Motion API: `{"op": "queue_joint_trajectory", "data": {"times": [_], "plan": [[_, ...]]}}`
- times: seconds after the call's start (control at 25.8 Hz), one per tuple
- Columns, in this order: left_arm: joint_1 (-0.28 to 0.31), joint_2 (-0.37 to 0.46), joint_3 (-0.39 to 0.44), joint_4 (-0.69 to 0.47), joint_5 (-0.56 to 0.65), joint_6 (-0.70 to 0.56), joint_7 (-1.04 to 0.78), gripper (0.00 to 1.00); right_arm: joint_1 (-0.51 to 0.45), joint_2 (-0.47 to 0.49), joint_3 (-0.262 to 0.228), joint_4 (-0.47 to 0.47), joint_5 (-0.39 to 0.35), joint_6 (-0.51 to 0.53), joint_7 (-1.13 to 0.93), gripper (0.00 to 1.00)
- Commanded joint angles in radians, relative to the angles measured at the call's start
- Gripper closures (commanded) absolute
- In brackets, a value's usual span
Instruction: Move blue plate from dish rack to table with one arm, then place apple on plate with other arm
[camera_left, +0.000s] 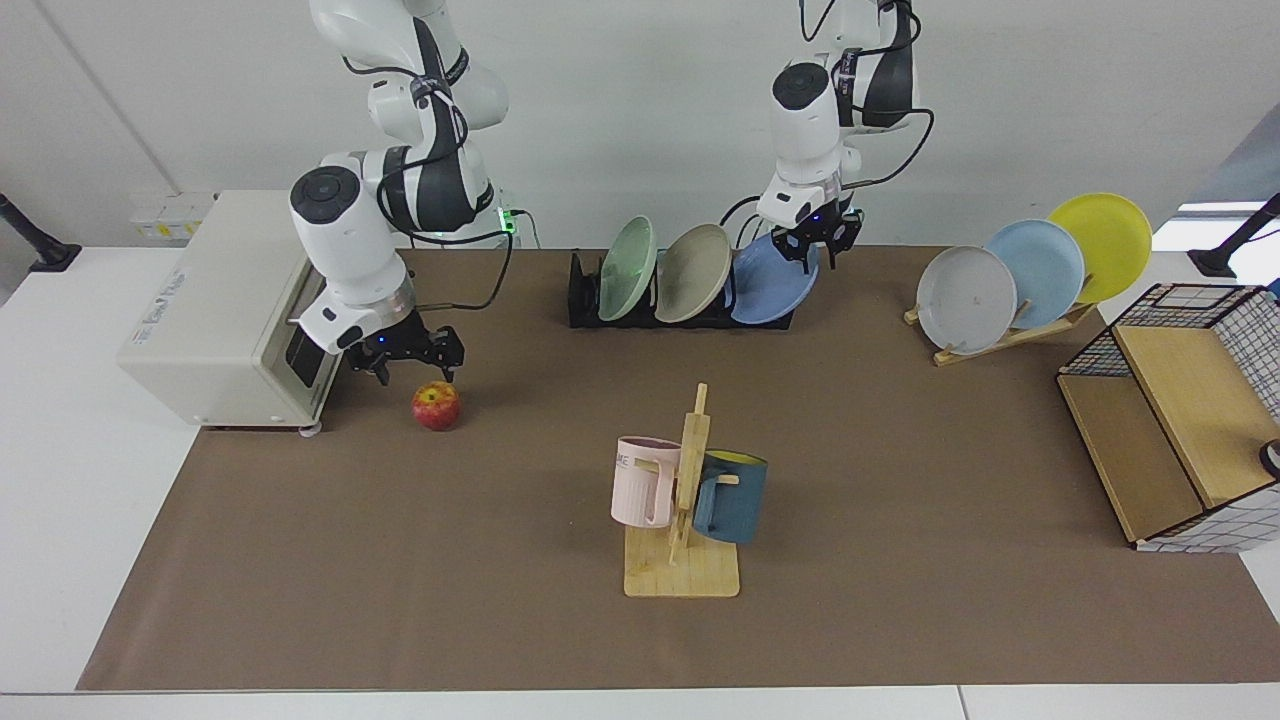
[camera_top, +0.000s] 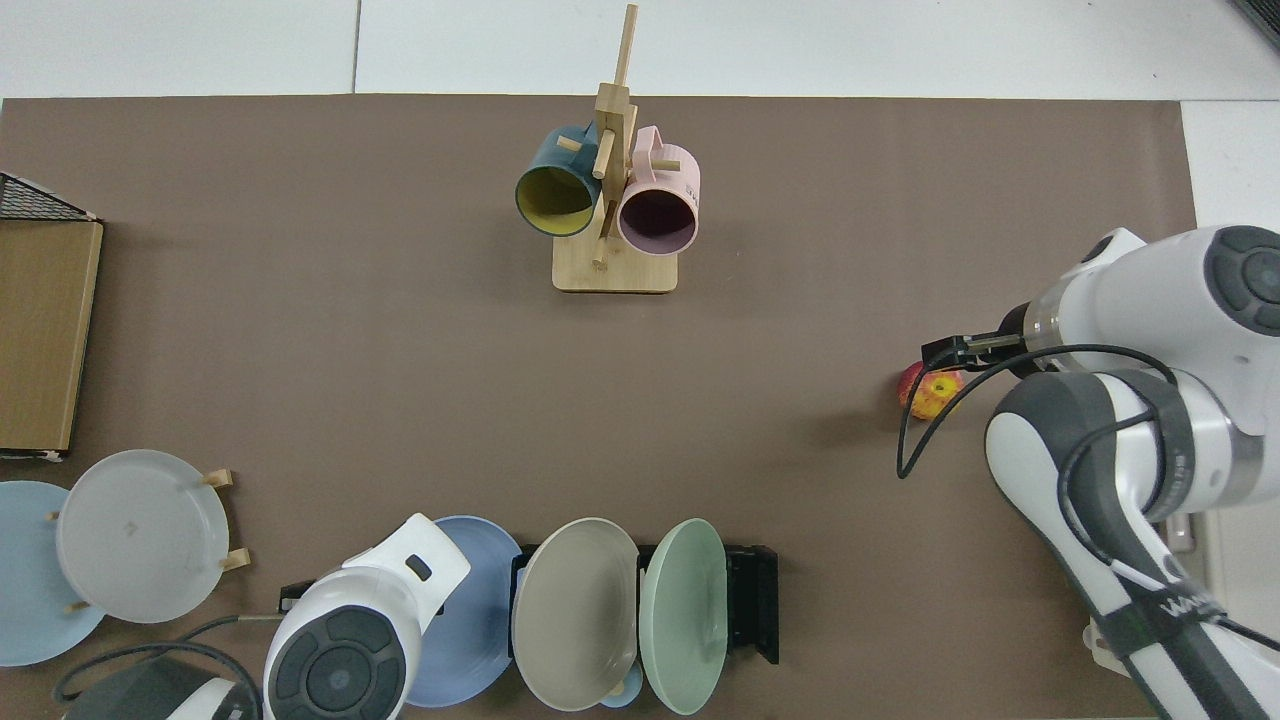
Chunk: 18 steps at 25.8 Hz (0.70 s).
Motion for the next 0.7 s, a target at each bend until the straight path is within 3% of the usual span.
{"op": "queue_joint_trajectory", "data": {"times": [0.0, 0.04, 0.31, 0.5, 0.66], "plan": [[0.003, -0.024, -0.003, -0.028, 0.006, 0.027, 0.012, 0.94, 0.006, 0.03, 0.002, -0.071, -0.008, 0.114, 0.026, 0.0], [0.004, -0.021, -0.003, -0.028, 0.006, 0.03, 0.013, 1.0, 0.007, 0.036, 0.002, -0.085, -0.008, 0.134, 0.026, 0.0], [0.012, -0.011, -0.003, -0.011, 0.007, 0.021, 0.016, 1.0, 0.001, 0.099, 0.002, -0.133, -0.008, 0.224, 0.024, 0.0], [0.015, -0.011, -0.005, 0.083, 0.028, -0.068, 0.007, 1.0, 0.001, 0.115, 0.002, -0.151, -0.008, 0.238, 0.026, 0.03], [0.013, -0.008, -0.012, 0.193, 0.142, -0.185, -0.028, 1.0, -0.004, 0.116, 0.002, -0.15, -0.008, 0.229, 0.009, 0.84]]}}
